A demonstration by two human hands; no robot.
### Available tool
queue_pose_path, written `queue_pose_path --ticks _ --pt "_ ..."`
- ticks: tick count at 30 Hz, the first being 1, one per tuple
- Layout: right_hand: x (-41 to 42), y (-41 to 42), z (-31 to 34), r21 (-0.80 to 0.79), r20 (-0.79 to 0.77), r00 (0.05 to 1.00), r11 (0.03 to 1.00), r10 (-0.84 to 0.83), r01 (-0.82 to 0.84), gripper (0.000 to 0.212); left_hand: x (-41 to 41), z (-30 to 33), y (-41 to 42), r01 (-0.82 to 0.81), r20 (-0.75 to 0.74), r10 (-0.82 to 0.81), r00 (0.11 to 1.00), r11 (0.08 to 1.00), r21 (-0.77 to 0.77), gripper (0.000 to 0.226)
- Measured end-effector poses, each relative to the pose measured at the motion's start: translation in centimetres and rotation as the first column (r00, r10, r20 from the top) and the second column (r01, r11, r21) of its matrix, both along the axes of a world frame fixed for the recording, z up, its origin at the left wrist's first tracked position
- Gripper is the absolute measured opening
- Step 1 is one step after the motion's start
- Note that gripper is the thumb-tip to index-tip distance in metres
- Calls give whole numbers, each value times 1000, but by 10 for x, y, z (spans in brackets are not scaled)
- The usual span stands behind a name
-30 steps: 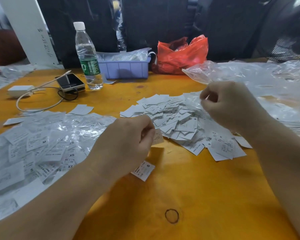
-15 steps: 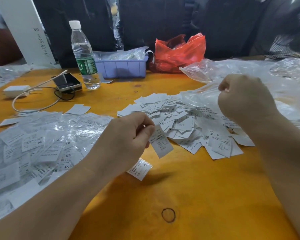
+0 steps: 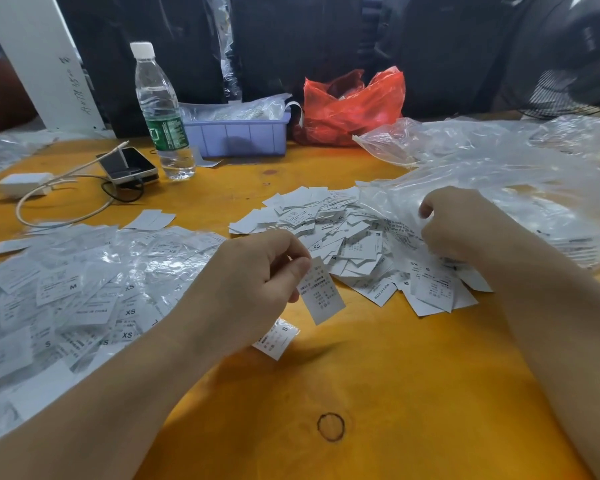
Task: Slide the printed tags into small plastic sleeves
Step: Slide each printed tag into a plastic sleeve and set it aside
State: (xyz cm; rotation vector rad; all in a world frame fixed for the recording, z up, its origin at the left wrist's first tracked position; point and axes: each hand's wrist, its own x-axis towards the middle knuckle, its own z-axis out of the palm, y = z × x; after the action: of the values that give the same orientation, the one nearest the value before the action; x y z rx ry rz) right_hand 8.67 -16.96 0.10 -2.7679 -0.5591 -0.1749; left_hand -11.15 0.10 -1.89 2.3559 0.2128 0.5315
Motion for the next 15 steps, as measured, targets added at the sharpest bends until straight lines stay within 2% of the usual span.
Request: queue_pose_path --ticks 7,10,15 --pt "-3 1 5 109 17 1000 994 26 -28 20 -1 0 0 17 7 -16 1000 1000 -10 19" --pt "-3 0 8 205 138 990 977 25 -53 23 -1 0 0 18 9 -17 1000 1000 -18 20" --pt "-4 0 10 347 343 935 914 87 -212 22 -1 1 0 -3 16 4 1000 1000 -31 19"
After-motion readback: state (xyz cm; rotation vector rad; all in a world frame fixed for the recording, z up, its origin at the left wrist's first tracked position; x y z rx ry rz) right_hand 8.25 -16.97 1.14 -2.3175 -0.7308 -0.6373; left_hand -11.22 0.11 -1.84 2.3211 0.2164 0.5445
